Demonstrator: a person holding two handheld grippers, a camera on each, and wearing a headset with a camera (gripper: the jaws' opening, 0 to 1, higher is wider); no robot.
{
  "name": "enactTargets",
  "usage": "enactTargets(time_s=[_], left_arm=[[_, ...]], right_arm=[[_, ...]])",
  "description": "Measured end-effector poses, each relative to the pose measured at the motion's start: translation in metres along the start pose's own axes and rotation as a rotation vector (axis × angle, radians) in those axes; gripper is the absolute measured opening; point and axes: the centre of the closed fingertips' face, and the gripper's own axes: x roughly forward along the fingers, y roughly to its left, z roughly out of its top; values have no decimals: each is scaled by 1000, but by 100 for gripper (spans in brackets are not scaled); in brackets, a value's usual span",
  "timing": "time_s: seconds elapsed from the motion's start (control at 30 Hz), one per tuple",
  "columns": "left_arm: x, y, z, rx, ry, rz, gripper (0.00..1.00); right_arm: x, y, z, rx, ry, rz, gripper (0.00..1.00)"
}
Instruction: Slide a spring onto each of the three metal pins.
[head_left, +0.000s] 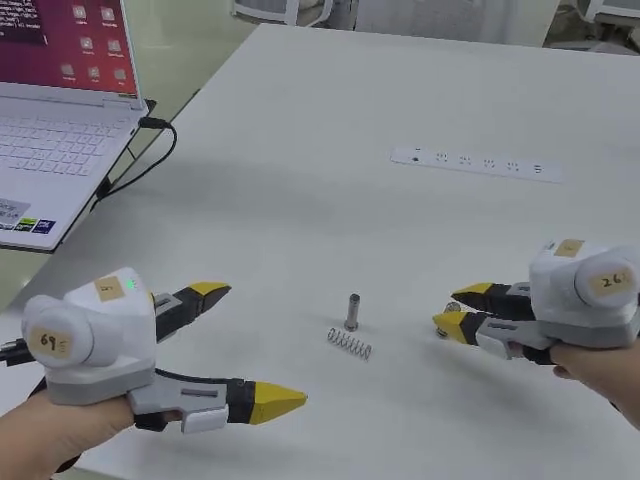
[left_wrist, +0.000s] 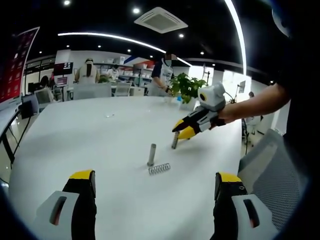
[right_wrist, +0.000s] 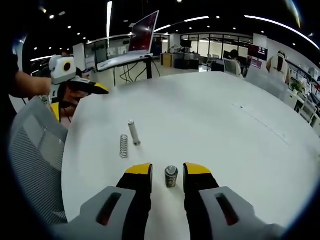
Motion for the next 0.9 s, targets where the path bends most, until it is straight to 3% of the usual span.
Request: enactTargets(time_s=[0.63,0.9], left_arm=[[3,-2,8,16,-2,-10,96],[3,-2,9,18,-5,-10,96]], right_arm=[[-48,9,16,16,-120,-39,22],[-58,20,11,-14,-124,-31,22]])
